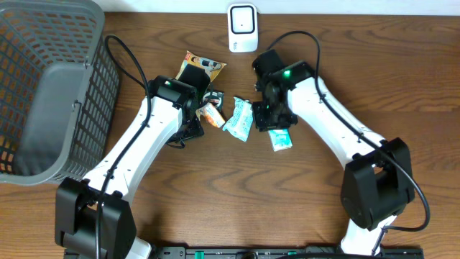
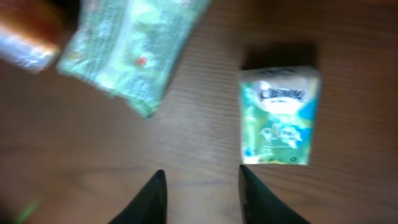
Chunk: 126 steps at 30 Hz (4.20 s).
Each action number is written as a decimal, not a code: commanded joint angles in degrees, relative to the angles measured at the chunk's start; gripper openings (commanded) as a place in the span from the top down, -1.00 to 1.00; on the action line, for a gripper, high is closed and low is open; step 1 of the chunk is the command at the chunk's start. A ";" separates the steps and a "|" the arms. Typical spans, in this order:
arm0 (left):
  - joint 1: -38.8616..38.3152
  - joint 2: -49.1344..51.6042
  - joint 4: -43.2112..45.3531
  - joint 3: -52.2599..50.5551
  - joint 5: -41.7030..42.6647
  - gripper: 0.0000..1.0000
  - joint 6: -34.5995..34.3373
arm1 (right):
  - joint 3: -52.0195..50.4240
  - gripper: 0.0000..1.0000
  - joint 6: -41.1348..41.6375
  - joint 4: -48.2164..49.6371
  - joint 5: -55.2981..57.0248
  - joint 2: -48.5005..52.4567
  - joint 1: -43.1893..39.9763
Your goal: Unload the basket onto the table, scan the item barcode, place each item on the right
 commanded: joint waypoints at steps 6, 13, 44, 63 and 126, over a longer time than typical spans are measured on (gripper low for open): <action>0.17 -0.31 -0.39 -0.33 -0.94 -0.95 -0.52 | -7.10 0.25 6.34 4.90 13.75 -1.33 3.48; 0.17 -0.31 -0.39 -0.33 -0.94 -0.96 -0.52 | -7.48 0.13 6.27 5.51 13.44 -1.33 4.11; 0.17 -0.31 -0.37 -0.33 -0.94 -0.96 -0.50 | -19.89 0.98 4.79 17.70 18.10 -1.29 4.79; 0.17 -0.31 -0.37 -0.33 -0.94 -0.95 -0.50 | -12.72 0.98 -20.24 14.62 -40.83 -2.62 -12.22; 0.17 -0.31 -0.39 -0.33 -0.94 -0.95 -0.50 | -30.62 0.31 -14.84 26.53 -22.25 -2.34 -25.49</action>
